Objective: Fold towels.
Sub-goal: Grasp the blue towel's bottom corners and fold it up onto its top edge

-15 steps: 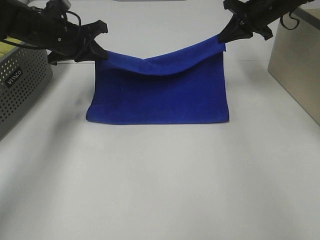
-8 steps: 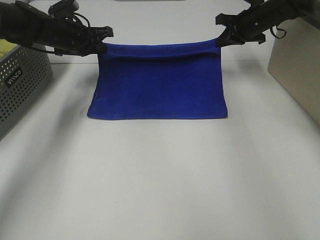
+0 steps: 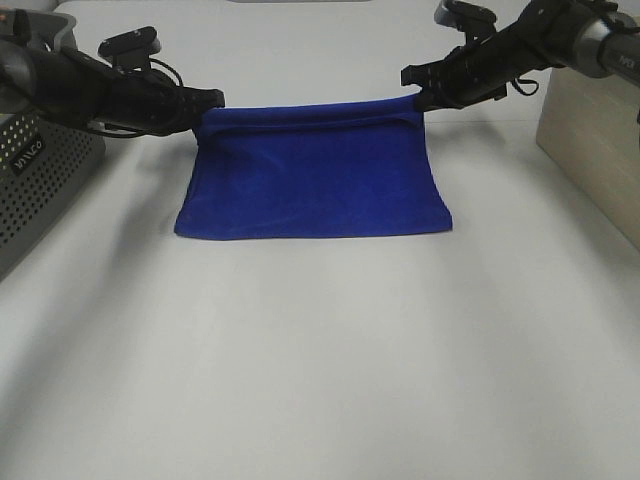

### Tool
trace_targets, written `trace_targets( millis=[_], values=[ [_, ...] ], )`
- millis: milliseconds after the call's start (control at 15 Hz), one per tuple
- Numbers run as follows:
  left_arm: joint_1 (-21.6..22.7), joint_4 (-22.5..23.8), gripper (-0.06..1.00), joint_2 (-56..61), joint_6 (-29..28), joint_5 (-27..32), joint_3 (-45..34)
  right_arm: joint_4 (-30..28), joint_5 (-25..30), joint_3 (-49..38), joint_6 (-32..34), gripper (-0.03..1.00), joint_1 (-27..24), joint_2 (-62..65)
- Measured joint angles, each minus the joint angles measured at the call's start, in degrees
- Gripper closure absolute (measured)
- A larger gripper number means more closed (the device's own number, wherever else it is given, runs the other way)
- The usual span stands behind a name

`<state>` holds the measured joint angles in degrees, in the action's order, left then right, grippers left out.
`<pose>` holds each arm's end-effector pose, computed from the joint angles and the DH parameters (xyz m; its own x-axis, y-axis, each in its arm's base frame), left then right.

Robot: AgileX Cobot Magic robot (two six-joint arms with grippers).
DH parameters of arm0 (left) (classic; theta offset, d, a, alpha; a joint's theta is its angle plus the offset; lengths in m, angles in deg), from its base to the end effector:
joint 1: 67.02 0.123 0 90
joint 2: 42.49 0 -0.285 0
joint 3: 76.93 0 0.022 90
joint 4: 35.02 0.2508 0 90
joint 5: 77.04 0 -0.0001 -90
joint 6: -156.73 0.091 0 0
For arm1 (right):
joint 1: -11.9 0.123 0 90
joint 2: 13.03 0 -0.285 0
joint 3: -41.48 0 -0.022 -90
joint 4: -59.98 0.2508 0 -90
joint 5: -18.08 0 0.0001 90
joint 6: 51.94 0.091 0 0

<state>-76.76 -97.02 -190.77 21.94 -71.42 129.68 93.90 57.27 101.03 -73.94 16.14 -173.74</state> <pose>0.5331 -0.0996 0.1087 -0.6008 -0.1869 -0.7772 0.0695 0.9564 -0.2837 0.5752 0.0749 0.1297 -0.7353 0.0359 -0.6767 -0.2471 0.9157 0.3171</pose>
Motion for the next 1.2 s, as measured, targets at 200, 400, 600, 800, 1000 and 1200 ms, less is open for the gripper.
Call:
trace_targets(
  millis=[200,400,600,800,1000,1200],
  values=[
    [-0.34,0.0,0.94,-1.09,0.17,-3.15,1.2,-0.57,-0.63,0.0,0.0,0.95,0.0,-1.55],
    [-0.34,0.0,0.9,-2.18,0.17,-1.2,2.98,-0.63,-1.95,0.0,0.0,0.94,0.0,-1.72],
    [-0.29,0.0,0.5,-2.18,0.17,-1.2,3.15,-0.34,-2.75,0.0,0.0,0.63,0.0,-1.72],
    [-0.23,1.2,0.23,-1.95,0.17,-1.03,3.32,-0.92,0.52,0.0,0.0,0.24,0.0,-0.86],
    [0.4,6.47,0.2,0.74,-0.57,6.07,3.32,-4.58,11.29,0.0,1.66,0.18,0.0,3.61],
    [2.52,11.92,0.2,3.5,-13.12,20.23,3.32,-6.93,24.98,0.06,6.13,0.18,-0.17,6.25]
  ],
)
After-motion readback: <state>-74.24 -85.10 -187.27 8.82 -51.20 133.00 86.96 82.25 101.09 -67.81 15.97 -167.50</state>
